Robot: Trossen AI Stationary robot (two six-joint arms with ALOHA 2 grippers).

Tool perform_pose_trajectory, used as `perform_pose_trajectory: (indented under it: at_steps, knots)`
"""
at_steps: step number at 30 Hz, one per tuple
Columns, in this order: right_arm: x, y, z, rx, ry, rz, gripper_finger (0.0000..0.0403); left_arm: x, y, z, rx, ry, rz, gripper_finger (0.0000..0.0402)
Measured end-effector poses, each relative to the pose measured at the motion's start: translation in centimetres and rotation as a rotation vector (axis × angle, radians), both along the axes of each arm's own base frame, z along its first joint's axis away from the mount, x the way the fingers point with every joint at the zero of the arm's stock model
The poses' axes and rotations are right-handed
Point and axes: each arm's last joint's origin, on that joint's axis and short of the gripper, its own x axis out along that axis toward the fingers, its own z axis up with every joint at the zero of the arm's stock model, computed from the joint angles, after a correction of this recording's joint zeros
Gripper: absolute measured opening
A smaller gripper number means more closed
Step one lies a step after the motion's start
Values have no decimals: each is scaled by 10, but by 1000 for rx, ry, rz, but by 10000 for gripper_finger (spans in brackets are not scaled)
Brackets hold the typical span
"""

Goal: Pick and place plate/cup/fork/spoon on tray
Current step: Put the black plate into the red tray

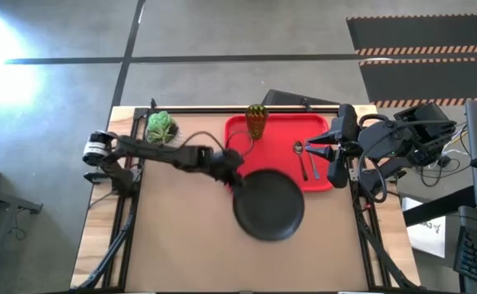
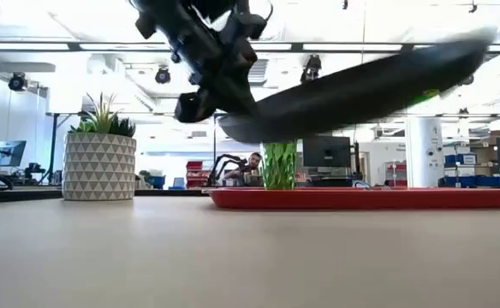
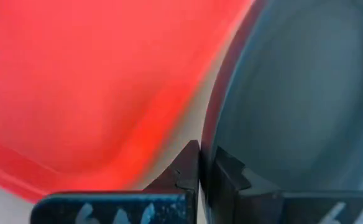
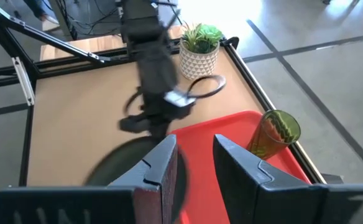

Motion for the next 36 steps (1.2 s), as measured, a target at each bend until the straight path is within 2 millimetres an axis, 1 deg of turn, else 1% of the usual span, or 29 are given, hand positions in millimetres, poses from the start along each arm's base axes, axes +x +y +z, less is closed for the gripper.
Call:
perform_pose_trajectory:
  at_steps: [7, 11, 13, 17, 24, 29, 33, 36]
  knots:
    - [0, 0, 0, -10, 3, 8, 96, -4, 60, 4, 80, -7, 170, 0]
    - [0, 0, 0, -11, 4, 10, 96, -8, 80, 5, 85, -16, 221, 0]
    - [0, 0, 0, -20, 7, 16, 95, -9, 85, 5, 74, -24, 221, 0]
    - [0, 0, 0, -33, 11, 28, 96, -7, 89, 4, 82, -33, 211, 0]
    - [0, 0, 0, -36, 12, 31, 95, 3, 94, -18, 52, -4, 194, 0]
    - [0, 0, 0, -32, 10, 28, 95, 8, 102, -38, 21, 38, 196, 0]
    - [0, 0, 0, -32, 10, 28, 95, 10, 111, -42, 12, 11, 204, 0]
    - [0, 0, 0, -32, 10, 28, 95, 10, 119, -41, 8, -6, 217, 0]
